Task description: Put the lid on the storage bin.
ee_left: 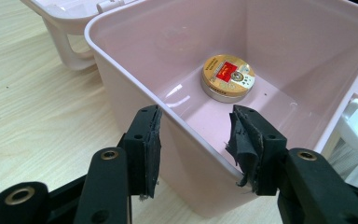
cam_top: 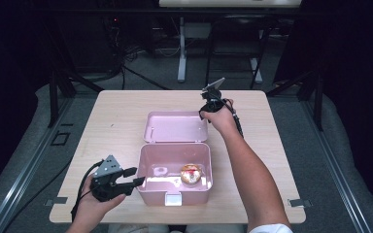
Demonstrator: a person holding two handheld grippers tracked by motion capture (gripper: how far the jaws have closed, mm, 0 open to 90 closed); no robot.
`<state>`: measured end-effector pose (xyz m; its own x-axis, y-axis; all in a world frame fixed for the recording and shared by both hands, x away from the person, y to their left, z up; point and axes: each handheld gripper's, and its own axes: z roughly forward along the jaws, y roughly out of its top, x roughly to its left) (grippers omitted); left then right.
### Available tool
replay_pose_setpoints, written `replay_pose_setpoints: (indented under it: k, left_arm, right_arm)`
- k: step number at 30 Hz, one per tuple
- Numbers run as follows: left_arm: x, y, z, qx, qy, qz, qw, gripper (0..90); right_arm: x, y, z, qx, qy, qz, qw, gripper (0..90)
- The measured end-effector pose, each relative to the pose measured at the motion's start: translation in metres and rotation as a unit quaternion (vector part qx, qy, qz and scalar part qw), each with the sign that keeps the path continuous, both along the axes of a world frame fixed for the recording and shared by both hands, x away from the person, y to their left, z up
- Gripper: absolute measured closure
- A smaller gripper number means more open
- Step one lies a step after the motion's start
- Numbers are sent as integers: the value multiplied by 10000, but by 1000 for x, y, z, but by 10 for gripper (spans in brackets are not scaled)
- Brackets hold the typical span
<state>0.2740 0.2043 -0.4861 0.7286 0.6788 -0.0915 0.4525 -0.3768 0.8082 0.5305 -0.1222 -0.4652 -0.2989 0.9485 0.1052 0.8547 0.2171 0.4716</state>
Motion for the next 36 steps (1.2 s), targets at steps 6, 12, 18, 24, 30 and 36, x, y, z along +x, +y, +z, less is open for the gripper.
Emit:
replay_pose_setpoints:
  k: [6,12,18,24,30,36]
  left_arm:
    - [0,0,0,8,-14,12,10000,535]
    - [0,0,0,24,-27,3,10000,538]
    - [0,0,0,33,-43,12,10000,542]
    - [0,0,1,46,-42,12,10000,543]
    - [0,1,1,51,-86,13,9999,555]
    - [-1,1,2,22,-103,22,9999,588]
  right_arm:
    - [3,1,-8,3,84,-140,9999,645]
    - [4,-1,-9,141,170,-262,9994,721]
    - [4,-1,-9,168,198,-234,9994,768]
    - [4,1,-10,173,260,-225,9993,769]
    - [4,-1,-9,275,322,-371,9984,809]
    - [3,-2,-6,365,313,-480,9977,823]
